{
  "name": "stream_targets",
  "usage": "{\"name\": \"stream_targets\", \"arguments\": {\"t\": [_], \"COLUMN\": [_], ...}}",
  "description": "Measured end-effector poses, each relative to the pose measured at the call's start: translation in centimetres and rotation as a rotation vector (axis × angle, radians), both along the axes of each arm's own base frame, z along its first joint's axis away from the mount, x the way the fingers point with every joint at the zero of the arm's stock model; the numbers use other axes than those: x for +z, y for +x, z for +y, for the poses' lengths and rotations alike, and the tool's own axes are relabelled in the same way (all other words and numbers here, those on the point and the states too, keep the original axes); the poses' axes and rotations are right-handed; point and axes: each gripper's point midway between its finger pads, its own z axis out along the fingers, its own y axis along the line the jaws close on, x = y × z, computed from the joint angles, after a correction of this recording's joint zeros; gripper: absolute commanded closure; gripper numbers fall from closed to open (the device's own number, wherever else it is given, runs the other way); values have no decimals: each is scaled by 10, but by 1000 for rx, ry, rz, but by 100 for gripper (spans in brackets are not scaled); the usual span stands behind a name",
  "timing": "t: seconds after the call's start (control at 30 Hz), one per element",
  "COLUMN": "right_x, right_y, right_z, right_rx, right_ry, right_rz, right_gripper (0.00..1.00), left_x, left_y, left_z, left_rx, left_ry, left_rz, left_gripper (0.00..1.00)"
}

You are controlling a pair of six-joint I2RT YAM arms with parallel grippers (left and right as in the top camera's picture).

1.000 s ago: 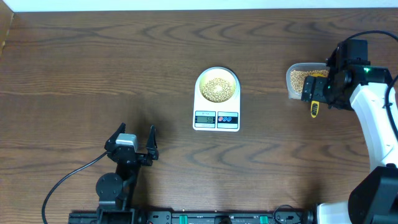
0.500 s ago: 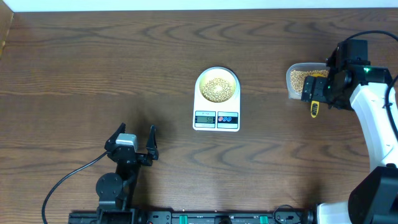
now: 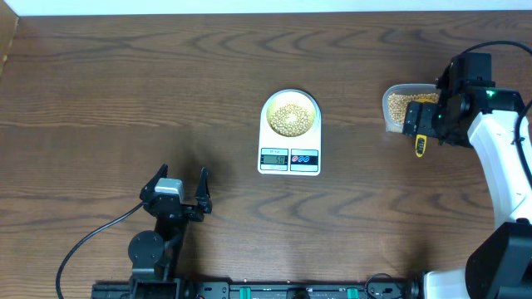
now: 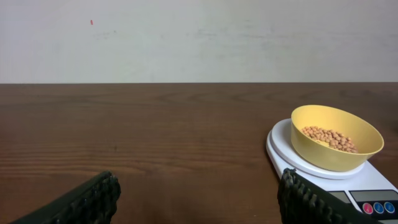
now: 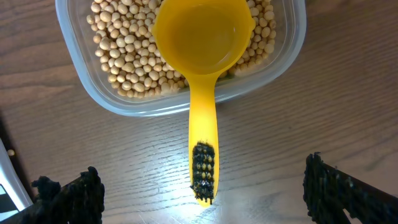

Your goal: Scoop item into bowl and weigh 50g on scale

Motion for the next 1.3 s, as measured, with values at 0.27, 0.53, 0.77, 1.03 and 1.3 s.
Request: {"name": "stream_targets", "arguments": {"t": [0.27,0.53,0.77,1.03,1.3], "right_x": [0,0,27,85,140], "right_y": [0,0,8,6,-1], "right_z": [0,-1,-1,-1,0], "right_rx": [0,2,1,-2,-1], "right_ry": [0,-8,-13,-27,-41], "right_rz": [0,1,-110,-307,-501], "right_gripper": [1,1,1,1,1], "left_x": [0,0,0,0,0], "left_y": [0,0,0,0,0], "left_z": [0,0,0,0,0], "left_rx": [0,0,0,0,0], "left_ry": [0,0,0,0,0], "left_rz": [0,0,0,0,-1], "left_gripper": [17,17,17,17,17]}}
